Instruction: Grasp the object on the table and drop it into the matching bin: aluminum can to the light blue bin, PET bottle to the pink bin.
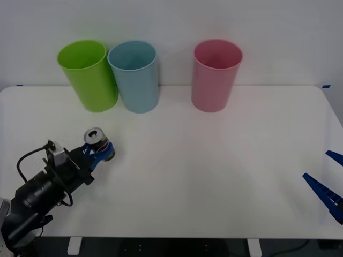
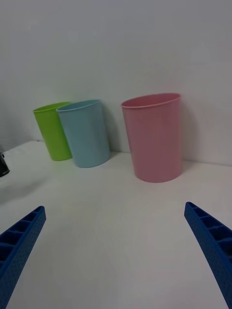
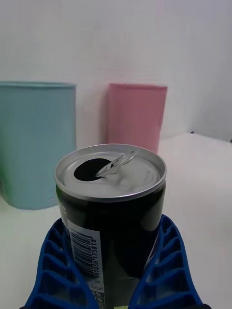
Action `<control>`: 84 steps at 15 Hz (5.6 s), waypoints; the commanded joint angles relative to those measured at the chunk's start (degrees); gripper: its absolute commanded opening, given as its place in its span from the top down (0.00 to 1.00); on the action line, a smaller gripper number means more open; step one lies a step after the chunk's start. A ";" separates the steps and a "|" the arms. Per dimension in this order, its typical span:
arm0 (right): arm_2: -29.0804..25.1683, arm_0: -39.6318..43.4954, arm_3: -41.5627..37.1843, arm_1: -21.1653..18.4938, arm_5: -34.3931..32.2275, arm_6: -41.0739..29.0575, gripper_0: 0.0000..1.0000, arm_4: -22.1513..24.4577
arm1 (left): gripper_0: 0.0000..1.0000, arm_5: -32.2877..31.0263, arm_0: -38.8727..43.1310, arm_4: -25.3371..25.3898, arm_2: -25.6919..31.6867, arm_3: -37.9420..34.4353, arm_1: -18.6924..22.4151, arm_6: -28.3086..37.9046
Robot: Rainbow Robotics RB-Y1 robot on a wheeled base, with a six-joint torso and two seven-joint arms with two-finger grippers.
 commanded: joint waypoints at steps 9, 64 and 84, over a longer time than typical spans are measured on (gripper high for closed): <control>0.00 0.00 0.00 0.00 0.00 0.00 0.00 0.00 | 1.00 7.16 -5.71 0.01 -1.23 -11.62 0.00 15.06; 0.00 0.00 0.00 0.00 0.00 0.00 0.00 0.00 | 0.00 40.74 -52.20 -34.53 -5.71 23.88 -0.79 35.37; 0.00 0.00 0.00 0.00 0.00 0.00 0.00 0.00 | 0.00 36.17 -40.34 -18.71 -7.47 12.11 3.43 32.73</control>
